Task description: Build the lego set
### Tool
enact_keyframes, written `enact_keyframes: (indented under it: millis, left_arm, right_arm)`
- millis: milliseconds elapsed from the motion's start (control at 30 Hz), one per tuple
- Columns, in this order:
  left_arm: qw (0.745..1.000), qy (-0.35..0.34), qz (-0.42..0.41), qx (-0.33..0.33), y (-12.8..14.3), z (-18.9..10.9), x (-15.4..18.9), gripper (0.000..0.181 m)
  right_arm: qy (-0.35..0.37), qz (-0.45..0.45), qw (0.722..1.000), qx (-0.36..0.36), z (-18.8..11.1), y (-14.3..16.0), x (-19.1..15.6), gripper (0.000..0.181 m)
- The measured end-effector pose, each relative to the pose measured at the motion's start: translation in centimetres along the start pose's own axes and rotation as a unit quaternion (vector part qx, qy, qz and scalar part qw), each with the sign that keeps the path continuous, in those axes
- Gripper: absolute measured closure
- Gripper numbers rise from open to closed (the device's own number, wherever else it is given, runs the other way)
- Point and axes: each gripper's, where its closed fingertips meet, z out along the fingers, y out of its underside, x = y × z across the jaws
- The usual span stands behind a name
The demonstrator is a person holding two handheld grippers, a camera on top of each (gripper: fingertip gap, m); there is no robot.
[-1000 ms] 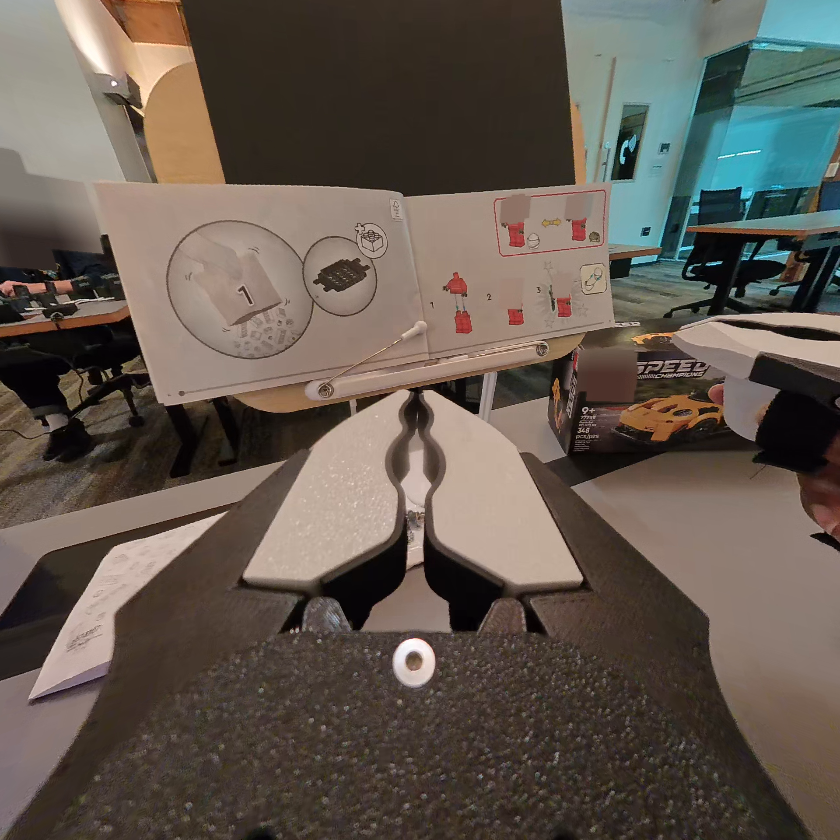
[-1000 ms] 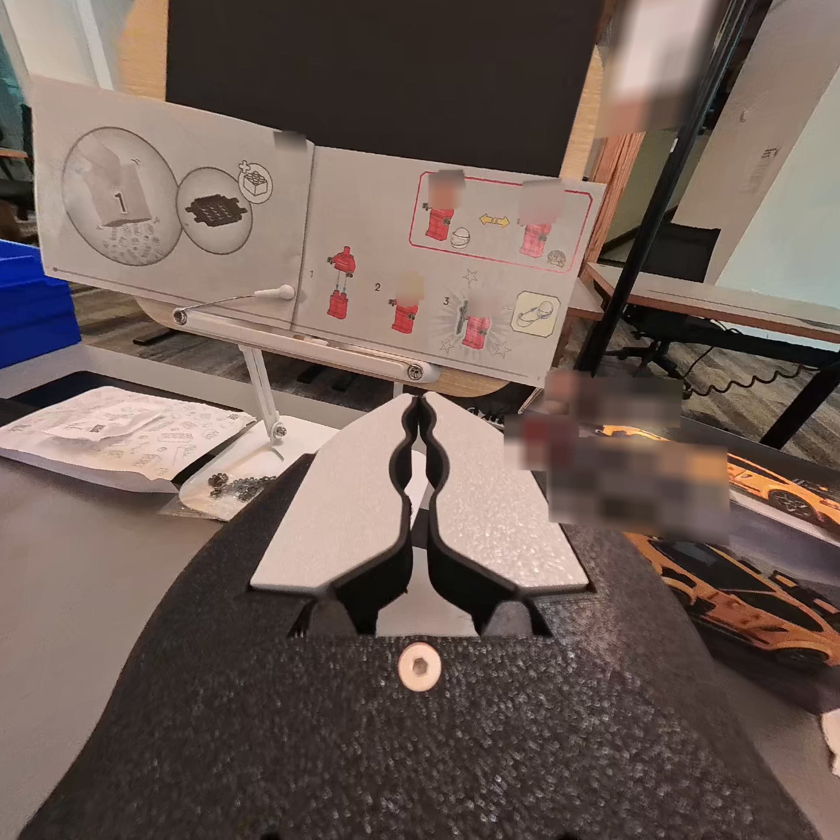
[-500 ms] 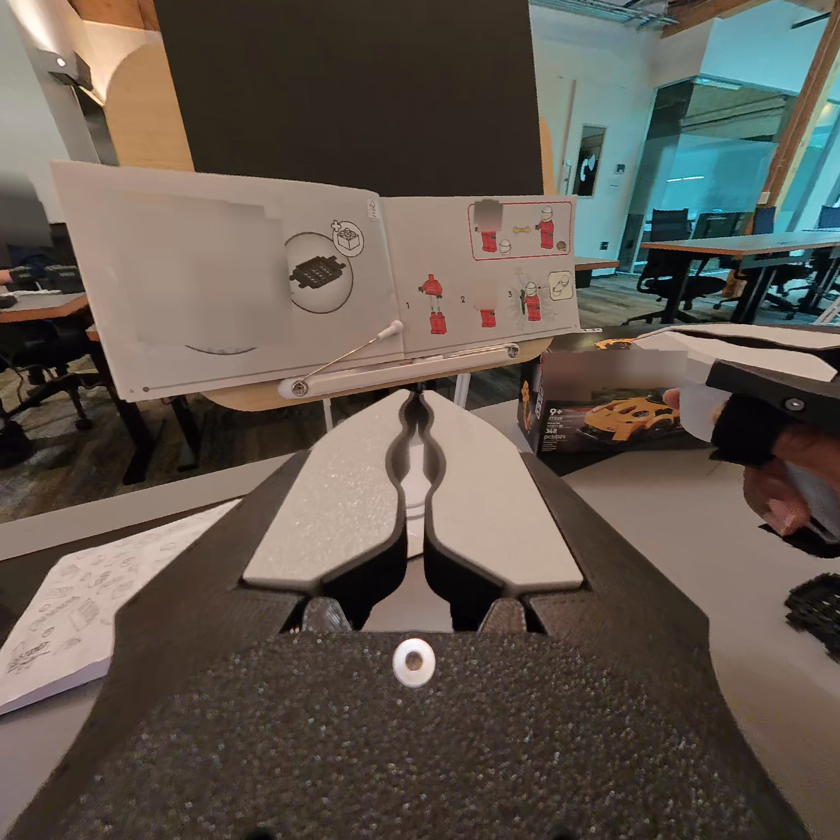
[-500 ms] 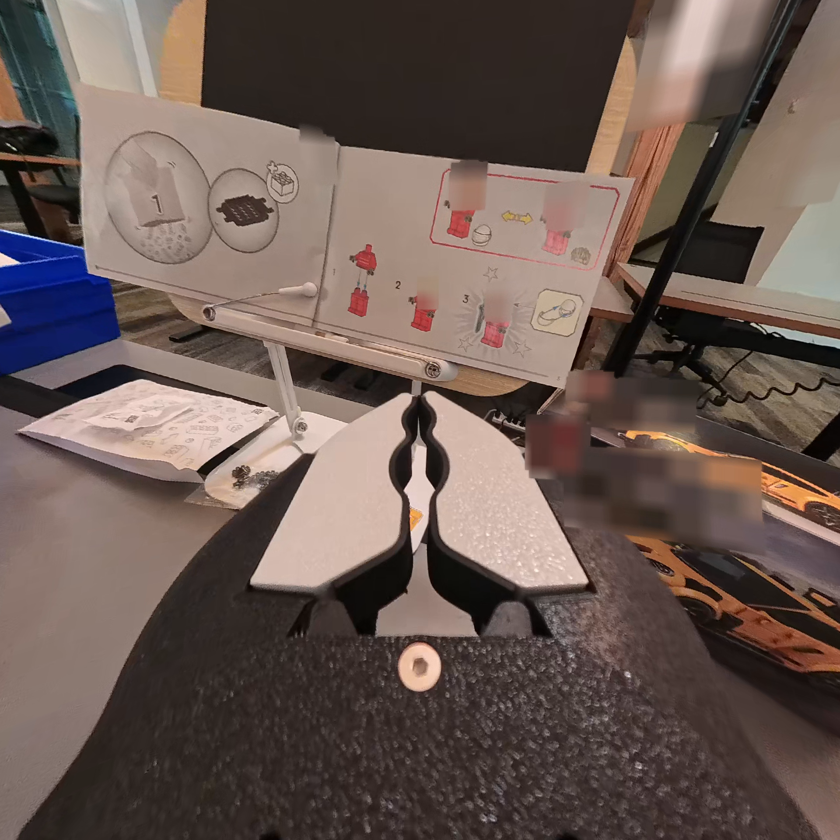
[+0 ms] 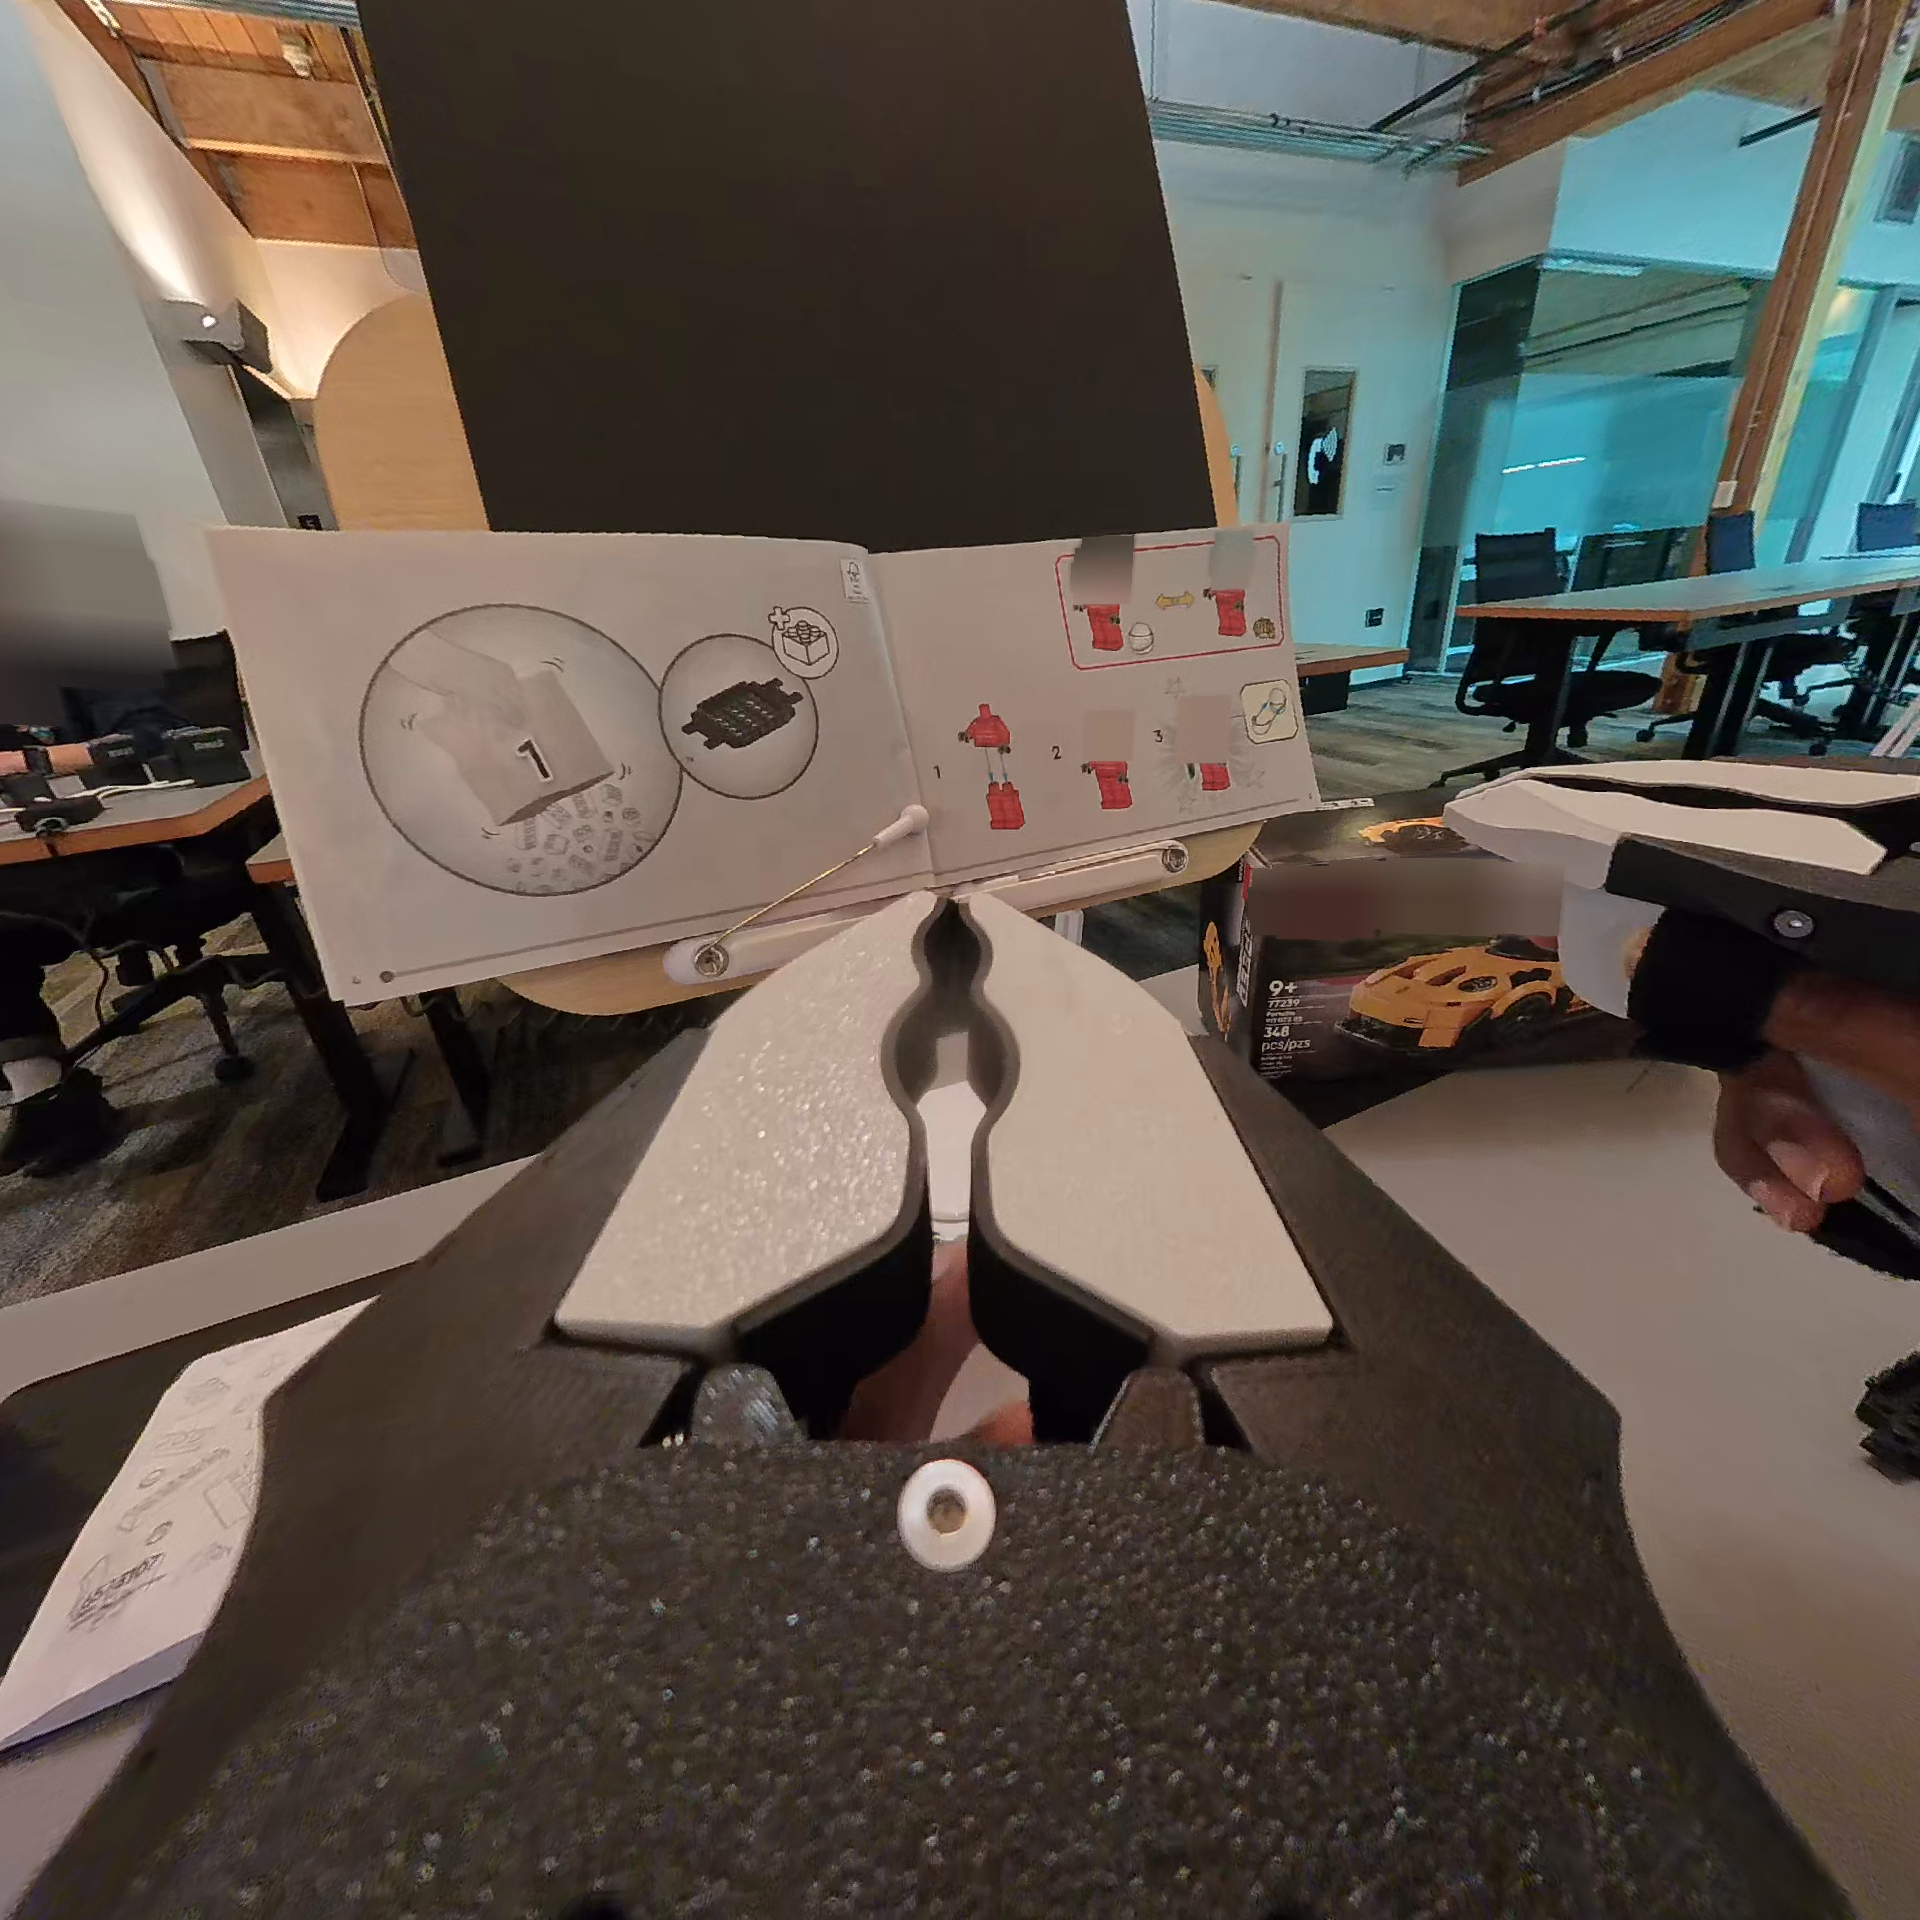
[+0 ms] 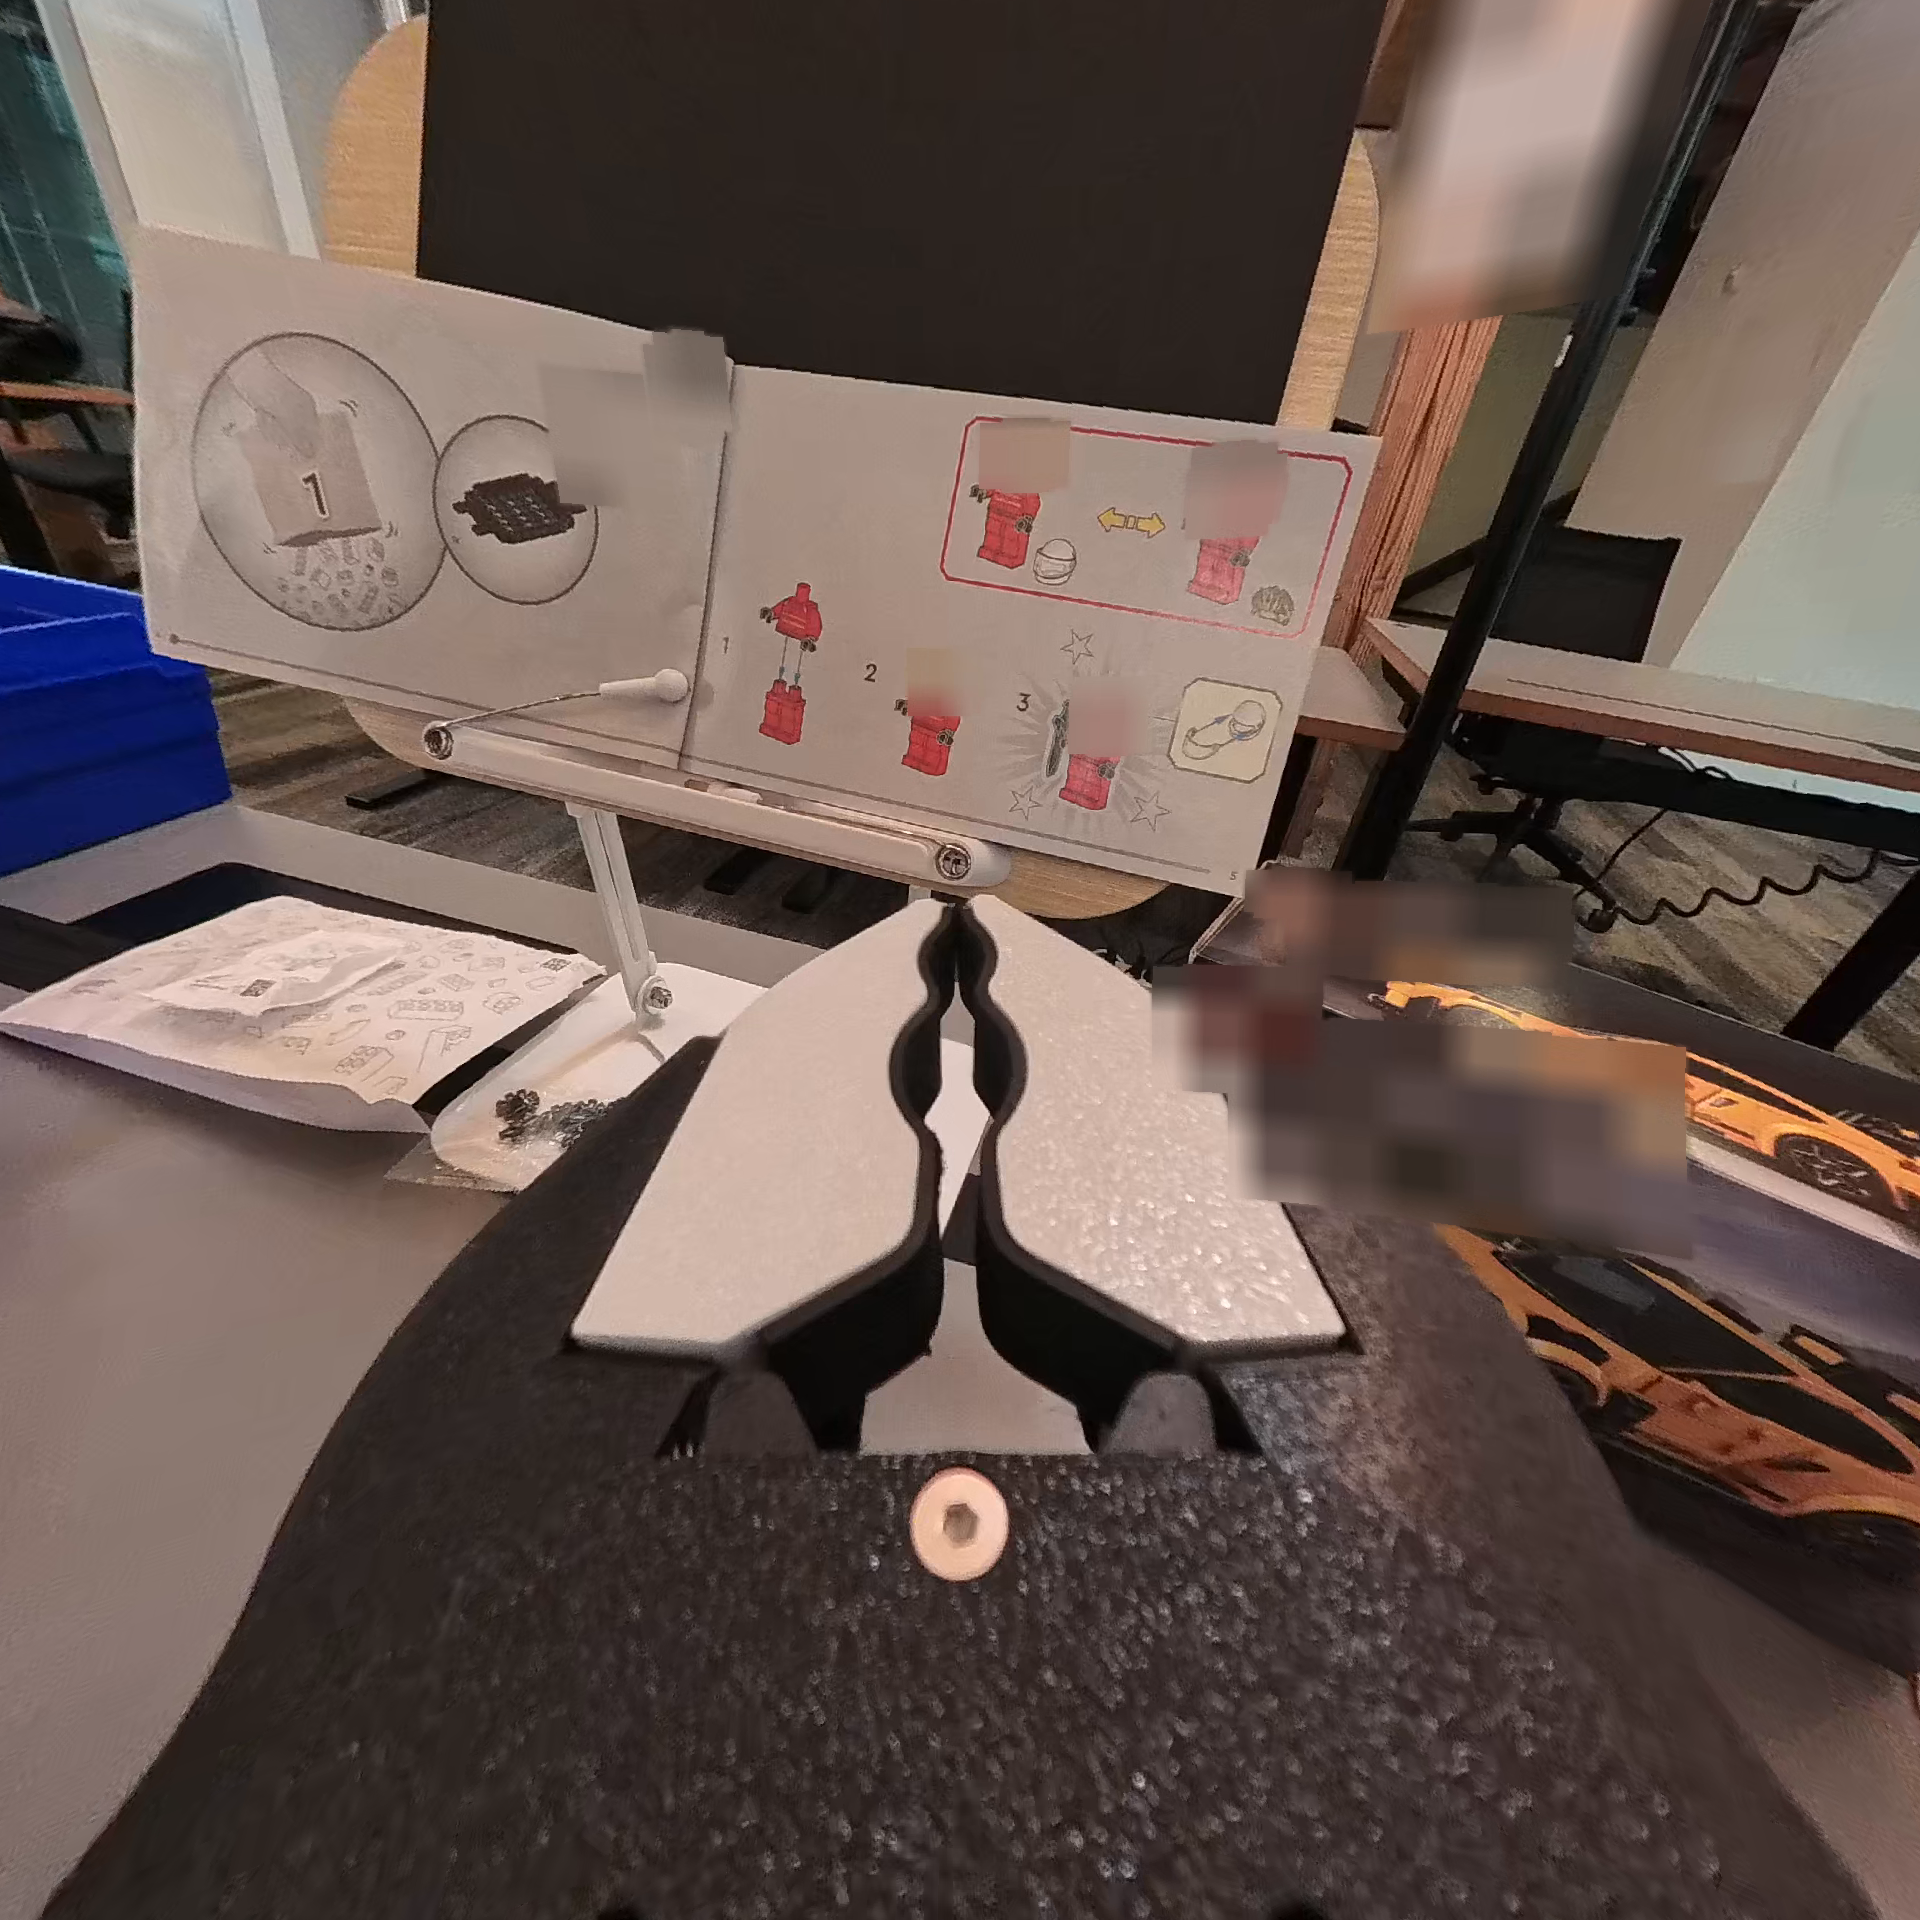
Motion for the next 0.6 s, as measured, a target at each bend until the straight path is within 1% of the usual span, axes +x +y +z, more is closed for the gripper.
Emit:
enact_keyframes:
  millis: [200,300,600]
  left_arm:
    - [1.0,-0.008,-0.001,-0.02,0.5,0.1,-0.2,0.181]
    - [1.0,-0.008,0.004,-0.017,0.4,0.0,-0.1,0.181]
    - [0.999,0.024,0.016,-0.018,-0.3,-0.1,1.9,0.181]
  right_arm:
    - [0.014,-0.005,1.0,0.004,0.0,-0.1,0.3,0.181]
    - [0.016,-0.005,1.0,0.004,-0.1,-0.1,0.4,0.181]
    - [0.018,-0.008,1.0,0.007,-0.1,-0.3,0.3,0.181]
